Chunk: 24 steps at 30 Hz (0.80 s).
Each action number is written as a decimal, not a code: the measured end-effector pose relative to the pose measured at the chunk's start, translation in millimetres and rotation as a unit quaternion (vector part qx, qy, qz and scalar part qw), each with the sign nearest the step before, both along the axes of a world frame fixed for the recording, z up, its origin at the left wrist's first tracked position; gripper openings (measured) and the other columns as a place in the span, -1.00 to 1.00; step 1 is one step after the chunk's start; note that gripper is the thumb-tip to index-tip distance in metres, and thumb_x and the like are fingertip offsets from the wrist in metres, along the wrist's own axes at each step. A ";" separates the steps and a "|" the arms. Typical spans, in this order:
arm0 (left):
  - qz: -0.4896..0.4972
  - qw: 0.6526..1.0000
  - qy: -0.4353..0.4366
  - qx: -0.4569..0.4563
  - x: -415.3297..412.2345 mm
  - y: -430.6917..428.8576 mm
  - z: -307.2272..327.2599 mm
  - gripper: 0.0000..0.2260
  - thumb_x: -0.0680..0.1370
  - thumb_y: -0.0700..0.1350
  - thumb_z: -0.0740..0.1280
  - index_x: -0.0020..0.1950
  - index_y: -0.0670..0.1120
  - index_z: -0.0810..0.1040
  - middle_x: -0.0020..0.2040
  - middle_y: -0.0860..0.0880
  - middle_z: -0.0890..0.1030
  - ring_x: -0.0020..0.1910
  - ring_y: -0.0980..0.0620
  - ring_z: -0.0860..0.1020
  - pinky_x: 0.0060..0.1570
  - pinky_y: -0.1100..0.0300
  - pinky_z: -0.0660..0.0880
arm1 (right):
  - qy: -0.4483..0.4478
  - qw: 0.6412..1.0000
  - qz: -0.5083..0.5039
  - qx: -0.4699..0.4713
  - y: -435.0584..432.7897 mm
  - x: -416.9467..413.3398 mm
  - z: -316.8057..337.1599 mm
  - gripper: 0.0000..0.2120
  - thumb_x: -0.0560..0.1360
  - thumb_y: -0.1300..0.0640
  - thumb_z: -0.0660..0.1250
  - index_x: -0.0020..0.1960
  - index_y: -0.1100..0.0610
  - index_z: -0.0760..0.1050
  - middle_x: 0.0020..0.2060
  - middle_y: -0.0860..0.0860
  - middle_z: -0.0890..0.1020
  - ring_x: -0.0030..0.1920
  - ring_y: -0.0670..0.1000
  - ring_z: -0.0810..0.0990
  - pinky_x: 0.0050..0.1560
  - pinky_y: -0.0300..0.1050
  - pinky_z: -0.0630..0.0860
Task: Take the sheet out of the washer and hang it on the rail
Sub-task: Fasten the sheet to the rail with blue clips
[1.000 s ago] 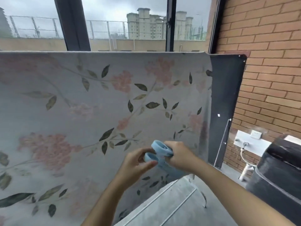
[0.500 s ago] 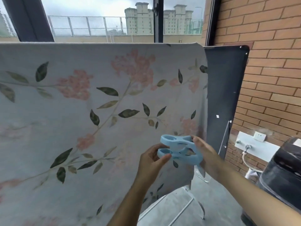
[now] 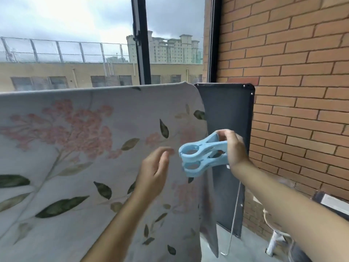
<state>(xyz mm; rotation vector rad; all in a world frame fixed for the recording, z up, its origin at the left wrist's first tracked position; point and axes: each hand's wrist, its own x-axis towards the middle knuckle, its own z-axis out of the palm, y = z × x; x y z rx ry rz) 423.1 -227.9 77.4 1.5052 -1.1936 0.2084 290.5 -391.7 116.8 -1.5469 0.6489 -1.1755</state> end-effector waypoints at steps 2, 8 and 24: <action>0.095 0.989 -0.113 -0.023 18.1 -20.2 30.5 -0.71 0.49 -0.02 0.10 -0.04 -0.07 0.58 -0.10 0.07 0.61 -0.11 0.16 0.50 -0.12 0.34 0.39 | -0.004 0.999 0.003 -0.044 -25.8 9.9 27.8 -0.69 0.34 -0.02 0.06 -0.24 0.05 0.55 -0.32 -0.05 0.59 -0.32 -0.10 0.55 -0.33 -0.23 0.46; 0.318 0.894 -0.315 0.011 41.6 -63.4 120.4 -0.79 0.49 -0.11 0.22 0.03 -0.11 0.59 0.03 -0.04 0.61 0.09 -0.07 0.50 0.09 0.04 0.37 | -0.018 0.982 0.060 -0.179 -83.9 44.4 103.1 -0.68 0.35 0.02 0.02 -0.21 0.09 0.52 -0.30 -0.05 0.55 -0.31 -0.11 0.49 -0.35 -0.31 0.41; 0.592 0.714 -0.339 0.159 86.6 -110.0 146.4 -0.66 0.45 0.00 0.06 -0.27 -0.19 0.50 -0.36 -0.14 0.55 -0.37 -0.14 0.51 -0.18 0.04 0.43 | -0.032 0.793 -0.035 -0.608 -117.8 142.0 230.0 -0.83 0.41 0.08 0.09 -0.26 0.14 0.39 -0.35 0.00 0.48 -0.32 0.05 0.44 -0.30 -0.18 0.27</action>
